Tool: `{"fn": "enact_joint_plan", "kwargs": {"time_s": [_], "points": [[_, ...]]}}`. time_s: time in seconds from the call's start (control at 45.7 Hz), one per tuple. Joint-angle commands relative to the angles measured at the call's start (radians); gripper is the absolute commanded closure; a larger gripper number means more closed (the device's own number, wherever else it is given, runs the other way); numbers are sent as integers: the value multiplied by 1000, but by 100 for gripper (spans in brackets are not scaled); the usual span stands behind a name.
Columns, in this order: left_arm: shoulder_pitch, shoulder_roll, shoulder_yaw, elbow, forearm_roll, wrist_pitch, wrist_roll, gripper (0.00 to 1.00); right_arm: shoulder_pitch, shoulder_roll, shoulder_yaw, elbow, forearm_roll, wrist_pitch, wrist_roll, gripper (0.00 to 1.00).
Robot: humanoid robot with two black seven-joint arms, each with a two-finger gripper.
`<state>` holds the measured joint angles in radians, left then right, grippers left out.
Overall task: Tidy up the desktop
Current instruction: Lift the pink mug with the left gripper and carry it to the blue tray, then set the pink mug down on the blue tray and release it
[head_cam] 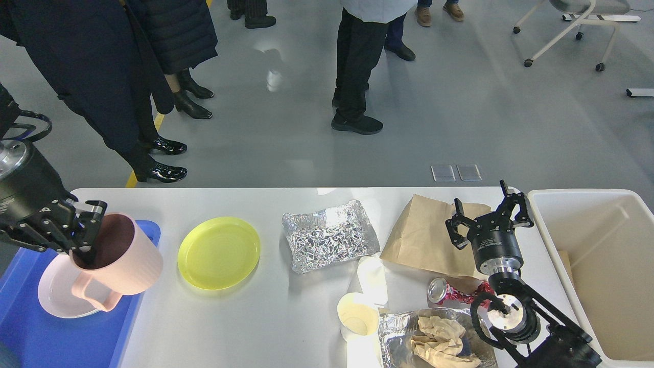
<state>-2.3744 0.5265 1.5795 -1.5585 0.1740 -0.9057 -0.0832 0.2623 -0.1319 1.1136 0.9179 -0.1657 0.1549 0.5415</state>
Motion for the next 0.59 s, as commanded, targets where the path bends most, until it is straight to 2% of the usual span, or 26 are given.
{"fn": "enact_joint_plan", "kwargs": {"time_s": [0.0, 0.284, 0.415, 0.568], "points": [[109, 98, 2, 96, 74, 1, -3, 99, 0, 0, 0, -1, 0, 0, 0, 0], [389, 331, -84, 314, 257, 4, -15, 99, 0, 0, 0, -1, 0, 0, 0, 0], [562, 377, -199, 417, 311, 11, -20, 99, 0, 0, 0, -1, 0, 0, 0, 0], [780, 380, -349, 526, 329, 44, -44, 98, 0, 0, 0, -1, 0, 0, 0, 0]]}}
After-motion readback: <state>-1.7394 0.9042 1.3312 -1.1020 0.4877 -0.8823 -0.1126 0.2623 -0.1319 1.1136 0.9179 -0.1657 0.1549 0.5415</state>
